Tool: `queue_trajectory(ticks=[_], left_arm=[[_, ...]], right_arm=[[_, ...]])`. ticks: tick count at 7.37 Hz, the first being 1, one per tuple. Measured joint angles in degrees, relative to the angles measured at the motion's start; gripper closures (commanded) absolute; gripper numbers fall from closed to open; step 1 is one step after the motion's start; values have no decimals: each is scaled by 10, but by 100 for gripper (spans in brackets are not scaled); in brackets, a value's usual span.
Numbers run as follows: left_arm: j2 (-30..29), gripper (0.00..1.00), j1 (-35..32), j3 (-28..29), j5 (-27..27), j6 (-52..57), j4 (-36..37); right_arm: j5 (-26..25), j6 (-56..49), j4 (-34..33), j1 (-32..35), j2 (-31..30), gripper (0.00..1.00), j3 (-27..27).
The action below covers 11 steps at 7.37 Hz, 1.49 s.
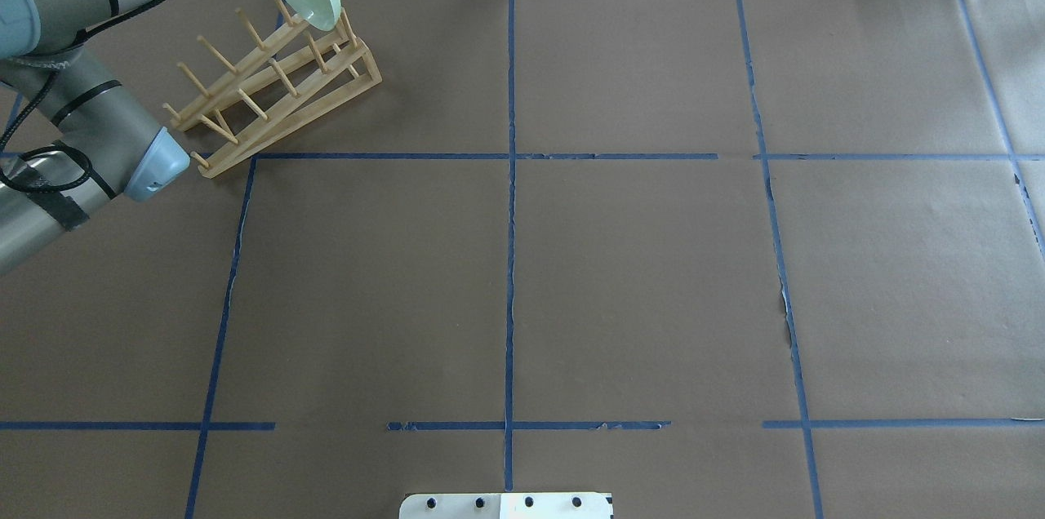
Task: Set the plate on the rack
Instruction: 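Lower the plate with the left gripper into a rack slot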
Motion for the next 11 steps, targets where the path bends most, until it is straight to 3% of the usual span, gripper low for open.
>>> queue_trajectory(ticks=[1,2,3,11], left_arm=[[0,100,1,2,3,8,0],[0,66,2,4,5,19,-1],[0,1,2,6,6,25,-2],[0,0,2,11,10,28,-2]], right_arm=[[0,0,0,0,0,0,0],[0,0,0,0,0,0,0],[0,0,0,0,0,0,0],[0,0,0,0,0,0,0]])
